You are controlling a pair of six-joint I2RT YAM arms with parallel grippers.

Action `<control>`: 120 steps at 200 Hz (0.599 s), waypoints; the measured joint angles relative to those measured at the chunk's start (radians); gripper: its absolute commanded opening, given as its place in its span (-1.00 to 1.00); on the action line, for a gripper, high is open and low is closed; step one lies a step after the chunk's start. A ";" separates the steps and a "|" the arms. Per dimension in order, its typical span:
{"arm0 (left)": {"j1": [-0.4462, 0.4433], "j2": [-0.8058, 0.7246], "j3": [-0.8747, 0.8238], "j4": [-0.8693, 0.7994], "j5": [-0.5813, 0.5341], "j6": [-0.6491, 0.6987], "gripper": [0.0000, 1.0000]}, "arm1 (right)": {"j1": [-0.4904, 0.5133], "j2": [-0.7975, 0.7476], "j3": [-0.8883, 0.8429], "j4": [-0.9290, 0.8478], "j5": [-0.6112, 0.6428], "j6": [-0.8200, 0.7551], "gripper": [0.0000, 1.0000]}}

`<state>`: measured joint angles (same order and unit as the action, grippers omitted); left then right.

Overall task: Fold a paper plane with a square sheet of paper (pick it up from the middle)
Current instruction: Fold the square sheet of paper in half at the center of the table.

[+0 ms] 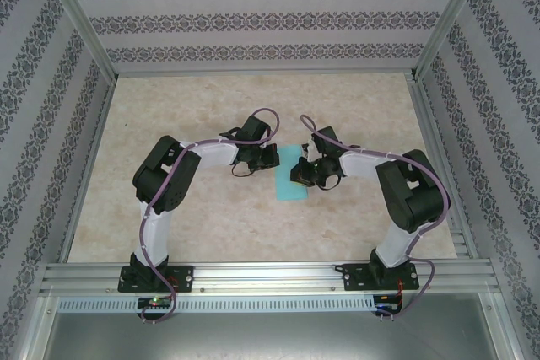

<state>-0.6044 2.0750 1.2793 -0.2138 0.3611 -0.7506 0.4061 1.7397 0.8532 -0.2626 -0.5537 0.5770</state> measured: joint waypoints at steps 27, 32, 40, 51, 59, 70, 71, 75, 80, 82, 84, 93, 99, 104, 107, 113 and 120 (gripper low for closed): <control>0.000 0.000 0.000 0.000 0.000 0.002 -1.00 | 0.000 -0.010 -0.046 0.005 -0.001 -0.011 -0.79; 0.000 0.000 0.000 0.000 0.000 0.002 -1.00 | 0.000 -0.018 -0.054 0.004 0.000 -0.016 -0.79; 0.000 0.000 0.000 0.000 -0.001 0.002 -1.00 | 0.000 -0.031 -0.070 0.005 0.002 -0.021 -0.79; 0.000 0.000 0.000 0.000 -0.001 0.002 -1.00 | -0.001 -0.047 -0.087 0.005 0.003 -0.028 -0.78; 0.000 0.000 0.000 0.000 -0.001 0.002 -1.00 | -0.001 -0.057 -0.100 0.004 0.003 -0.030 -0.78; 0.000 0.000 0.000 0.000 -0.001 0.002 -1.00 | -0.002 -0.074 -0.123 0.008 0.002 -0.031 -0.79; 0.000 0.000 0.000 0.000 -0.001 0.002 -1.00 | -0.002 -0.075 -0.124 0.008 0.002 -0.031 -0.79; 0.000 0.000 0.000 0.000 -0.002 0.002 -1.00 | -0.003 -0.082 -0.132 0.010 0.002 -0.032 -0.79; 0.000 0.000 0.000 0.000 -0.002 0.002 -1.00 | -0.003 -0.089 -0.141 0.013 0.003 -0.033 -0.79; 0.000 0.000 0.000 0.000 -0.002 0.002 -1.00 | -0.003 -0.092 -0.145 0.013 0.003 -0.033 -0.79; 0.000 0.000 0.000 0.000 -0.002 0.002 -1.00 | -0.003 -0.096 -0.149 0.013 0.002 -0.033 -0.79; 0.000 0.000 0.000 0.000 -0.002 0.002 -1.00 | -0.003 -0.110 -0.167 0.019 0.002 -0.033 -0.79; 0.000 0.000 0.000 0.000 -0.002 0.002 -1.00 | -0.003 -0.118 -0.178 0.026 0.002 -0.033 -0.79; 0.000 0.000 0.000 0.000 -0.002 0.002 -1.00 | -0.003 -0.124 -0.187 0.032 0.002 -0.033 -0.79; 0.000 0.000 0.000 0.000 -0.002 0.002 -1.00 | -0.003 -0.128 -0.192 0.037 0.002 -0.033 -0.78; 0.000 0.000 0.000 0.000 -0.002 0.002 -1.00 | -0.003 -0.133 -0.200 0.046 0.002 -0.032 -0.78; 0.000 0.000 0.000 0.000 -0.001 0.002 -1.00 | -0.004 -0.136 -0.208 0.057 0.003 -0.032 -0.79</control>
<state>-0.6044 2.0750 1.2797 -0.2138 0.3599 -0.7483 0.4023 1.6035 0.6453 -0.2054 -0.5510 0.5449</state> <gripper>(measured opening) 0.059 0.107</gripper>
